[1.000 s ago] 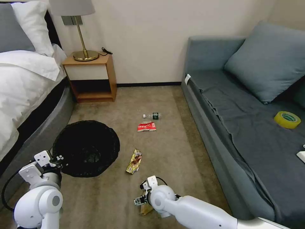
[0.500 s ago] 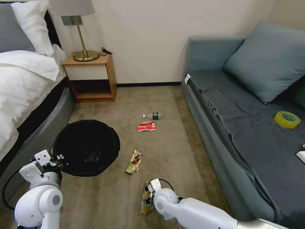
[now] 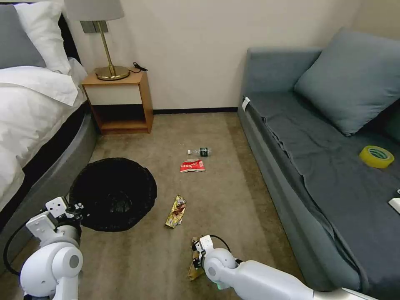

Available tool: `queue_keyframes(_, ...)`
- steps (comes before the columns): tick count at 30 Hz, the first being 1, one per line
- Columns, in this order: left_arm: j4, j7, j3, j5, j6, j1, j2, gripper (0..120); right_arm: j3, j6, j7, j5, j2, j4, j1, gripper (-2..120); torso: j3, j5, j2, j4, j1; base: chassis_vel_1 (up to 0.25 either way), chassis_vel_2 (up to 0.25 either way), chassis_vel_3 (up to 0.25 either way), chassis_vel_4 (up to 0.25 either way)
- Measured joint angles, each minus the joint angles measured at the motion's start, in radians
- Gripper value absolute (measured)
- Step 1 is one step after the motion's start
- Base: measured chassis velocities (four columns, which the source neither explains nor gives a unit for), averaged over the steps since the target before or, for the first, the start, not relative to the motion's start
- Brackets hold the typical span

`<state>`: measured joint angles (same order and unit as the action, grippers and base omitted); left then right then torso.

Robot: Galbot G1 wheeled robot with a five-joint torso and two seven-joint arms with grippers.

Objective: Pick up the trash bin, then pick up the garbage on the floor and place it into the trash bin.

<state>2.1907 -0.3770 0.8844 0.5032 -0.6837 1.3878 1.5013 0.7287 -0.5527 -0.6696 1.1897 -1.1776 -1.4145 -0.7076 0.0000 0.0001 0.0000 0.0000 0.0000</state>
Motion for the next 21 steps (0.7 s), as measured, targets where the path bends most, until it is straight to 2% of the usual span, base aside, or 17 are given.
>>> queue_keyframes(2,-0.003,0.0,-0.001,0.0,0.0,-0.004,0.0,2,-0.003,0.006,0.002,-0.007,0.006,-0.002,-0.004,0,0.0,0.0,0.0,0.0,0.0,0.0,0.0,0.0,0.0)
queue_keyframes(13,-0.004,-0.001,-0.007,0.0,-0.002,-0.007,0.0,2,-0.016,0.02,0.011,-0.013,0.057,-0.051,-0.005,0,0.0,0.0,0.0,0.0,0.0,0.0,0.0,0.0,0.0)
queue_keyframes(18,-0.008,-0.003,-0.019,0.006,-0.008,-0.006,-0.001,2,-0.048,0.024,0.011,-0.007,0.104,-0.121,-0.006,0,0.0,0.0001,0.0,0.0,0.0,0.0,0.0,0.0,0.0)
queue_keyframes(21,-0.011,-0.005,-0.03,0.009,-0.013,0.003,-0.003,2,-0.109,0.034,0.011,-0.007,0.163,-0.223,-0.018,0,0.0,0.0,0.0,-0.0001,0.0,0.0,0.0,0.0,0.0)
